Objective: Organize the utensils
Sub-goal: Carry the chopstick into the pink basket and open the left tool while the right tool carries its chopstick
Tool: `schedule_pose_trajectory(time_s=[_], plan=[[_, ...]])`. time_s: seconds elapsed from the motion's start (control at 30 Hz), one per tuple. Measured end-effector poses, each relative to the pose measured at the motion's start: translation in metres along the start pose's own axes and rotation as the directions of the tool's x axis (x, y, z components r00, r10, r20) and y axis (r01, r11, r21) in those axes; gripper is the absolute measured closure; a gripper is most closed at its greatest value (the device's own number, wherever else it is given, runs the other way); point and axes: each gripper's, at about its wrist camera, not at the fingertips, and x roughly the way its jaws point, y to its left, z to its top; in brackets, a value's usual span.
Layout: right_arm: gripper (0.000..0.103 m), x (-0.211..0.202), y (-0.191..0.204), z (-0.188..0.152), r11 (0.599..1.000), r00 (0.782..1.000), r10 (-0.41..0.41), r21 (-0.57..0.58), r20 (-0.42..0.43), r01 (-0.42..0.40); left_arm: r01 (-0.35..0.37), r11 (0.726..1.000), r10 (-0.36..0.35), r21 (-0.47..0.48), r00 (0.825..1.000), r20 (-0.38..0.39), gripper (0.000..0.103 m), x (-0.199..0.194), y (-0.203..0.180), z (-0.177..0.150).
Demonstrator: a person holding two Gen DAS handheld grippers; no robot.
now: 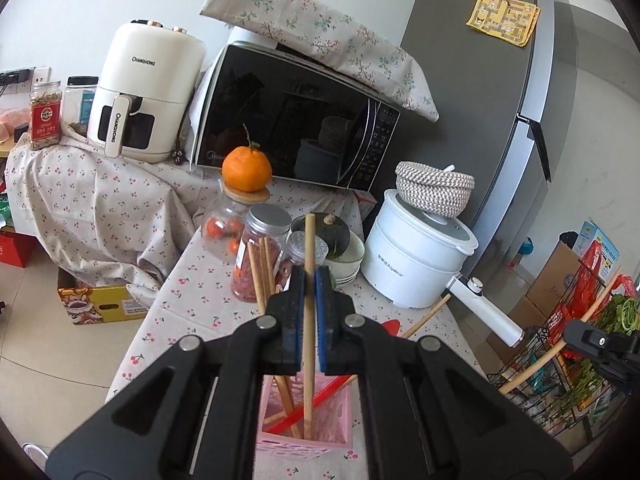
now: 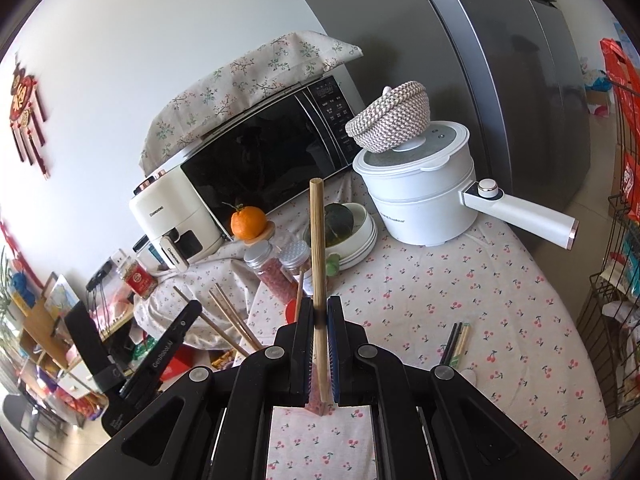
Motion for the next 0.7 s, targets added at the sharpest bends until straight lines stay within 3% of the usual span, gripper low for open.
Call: schedule_pose_trajectory(time_s=[0.1, 0.2, 0.27, 0.47, 0.7], plan=[[0.096, 0.001, 0.002, -0.001, 1.0, 1.0, 0.016, 0.0, 0.002, -0.016, 0.001, 1.0, -0.002, -0.021, 0.998, -0.058, 0.097, 0.011, 0.007, -0.003], [0.097, 0.002, 0.005, -0.002, 0.999, 0.999, 0.035, -0.001, 0.013, -0.035, 0.001, 0.999, -0.006, -0.045, 0.993, -0.116, 0.091, 0.018, 0.013, -0.002], [0.096, 0.003, 0.007, -0.002, 0.999, 0.999, 0.05, 0.0, 0.019, -0.05, -0.004, 0.999, -0.003, -0.044, 0.987, -0.16, 0.066, 0.021, 0.014, -0.002], [0.096, 0.01, 0.014, -0.003, 0.995, 0.995, 0.096, 0.017, 0.025, -0.096, -0.054, 0.999, 0.052, -0.002, 0.971, -0.233, 0.051, 0.012, 0.017, 0.001], [0.097, 0.032, 0.024, -0.009, 0.99, 0.991, 0.132, 0.044, 0.01, -0.133, -0.117, 0.986, 0.145, 0.115, 0.951, -0.274, 0.033, -0.015, 0.012, 0.007]])
